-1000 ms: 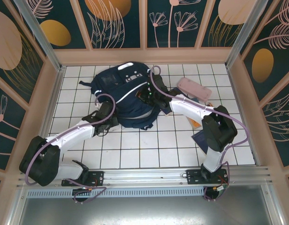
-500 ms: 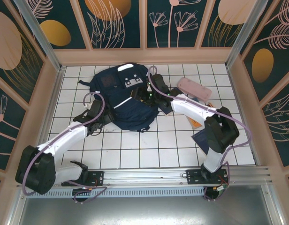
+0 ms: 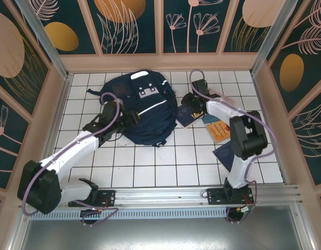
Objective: Pack the student bag
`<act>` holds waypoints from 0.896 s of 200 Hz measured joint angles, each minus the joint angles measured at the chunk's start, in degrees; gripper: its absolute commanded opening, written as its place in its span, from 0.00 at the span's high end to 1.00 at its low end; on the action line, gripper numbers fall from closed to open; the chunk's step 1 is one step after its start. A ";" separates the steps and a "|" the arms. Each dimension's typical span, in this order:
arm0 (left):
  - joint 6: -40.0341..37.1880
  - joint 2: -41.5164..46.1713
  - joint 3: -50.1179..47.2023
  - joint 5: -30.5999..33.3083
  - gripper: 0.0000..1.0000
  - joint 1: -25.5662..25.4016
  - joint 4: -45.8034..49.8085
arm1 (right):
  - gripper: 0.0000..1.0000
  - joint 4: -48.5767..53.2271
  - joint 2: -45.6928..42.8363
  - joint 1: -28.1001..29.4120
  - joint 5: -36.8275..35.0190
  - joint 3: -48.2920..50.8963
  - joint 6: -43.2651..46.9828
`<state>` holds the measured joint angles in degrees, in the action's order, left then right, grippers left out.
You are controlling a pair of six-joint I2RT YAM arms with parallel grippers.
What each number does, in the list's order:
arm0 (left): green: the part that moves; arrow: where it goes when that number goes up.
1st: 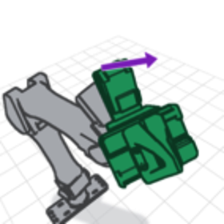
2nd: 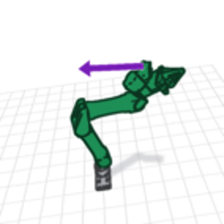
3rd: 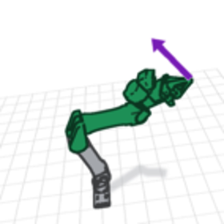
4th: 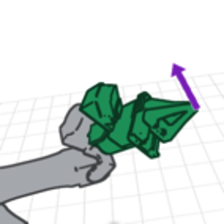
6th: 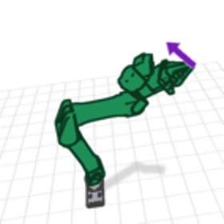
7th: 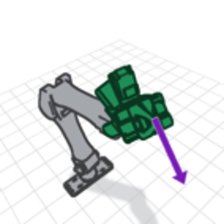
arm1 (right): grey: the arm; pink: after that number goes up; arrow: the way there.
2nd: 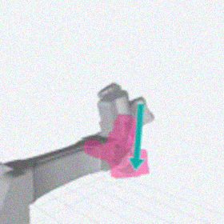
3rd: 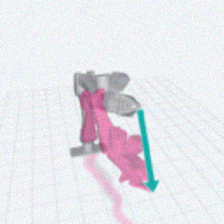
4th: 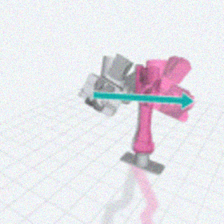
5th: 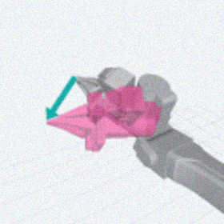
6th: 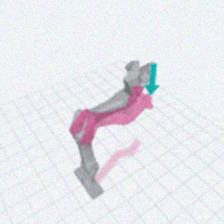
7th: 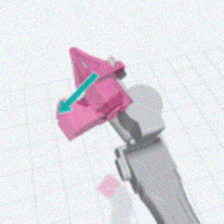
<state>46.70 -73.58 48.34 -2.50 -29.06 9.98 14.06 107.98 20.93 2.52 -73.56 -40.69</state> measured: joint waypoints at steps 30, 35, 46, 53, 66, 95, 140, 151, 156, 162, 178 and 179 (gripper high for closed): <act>1.64 -8.31 3.50 -3.30 0.55 -4.17 -5.09 | 0.62 1.68 6.60 0.00 0.59 -4.68 0.39; 1.90 -9.68 3.93 -3.30 0.56 -4.44 -5.33 | 0.63 1.84 7.30 0.00 0.79 -5.29 0.39; 2.58 -12.59 4.85 -2.56 0.56 -4.59 -5.33 | 0.64 1.90 8.28 0.00 1.40 -6.12 0.55; 2.82 -14.51 5.33 -1.46 0.56 -4.59 -5.20 | 0.64 1.88 8.83 0.00 1.92 -6.45 0.66; 3.23 -17.38 6.25 0.33 0.56 -4.48 -4.15 | 0.64 2.01 9.33 0.00 2.51 -6.51 0.98; 4.20 -21.18 7.23 4.70 0.57 -3.58 -2.25 | 0.63 1.73 9.51 0.00 3.43 -5.77 2.01; 3.63 -21.70 4.04 8.59 0.55 3.78 -2.49 | 0.62 -1.53 6.40 0.79 3.56 0.02 5.97; 2.67 -21.51 3.89 9.44 0.54 5.35 -2.49 | 0.62 -1.68 4.70 1.60 3.54 2.32 7.41; 2.34 -21.49 3.89 9.60 0.54 5.75 -2.49 | 0.62 -1.57 4.15 1.90 3.54 2.95 7.67; 1.90 -21.51 3.89 9.92 0.54 6.23 -2.49 | 0.62 -1.68 3.26 2.40 3.54 4.24 8.31; 0.81 -21.70 4.17 10.58 0.52 6.69 -2.25 | 0.62 -2.14 0.24 4.00 3.58 8.50 10.29; 0.81 -21.70 4.17 10.58 0.52 6.69 -2.25 | 0.62 -2.16 -0.04 4.13 3.58 8.90 10.40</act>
<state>47.51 -95.29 52.51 8.08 -22.37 7.73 11.90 107.94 25.06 6.11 -64.66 -30.28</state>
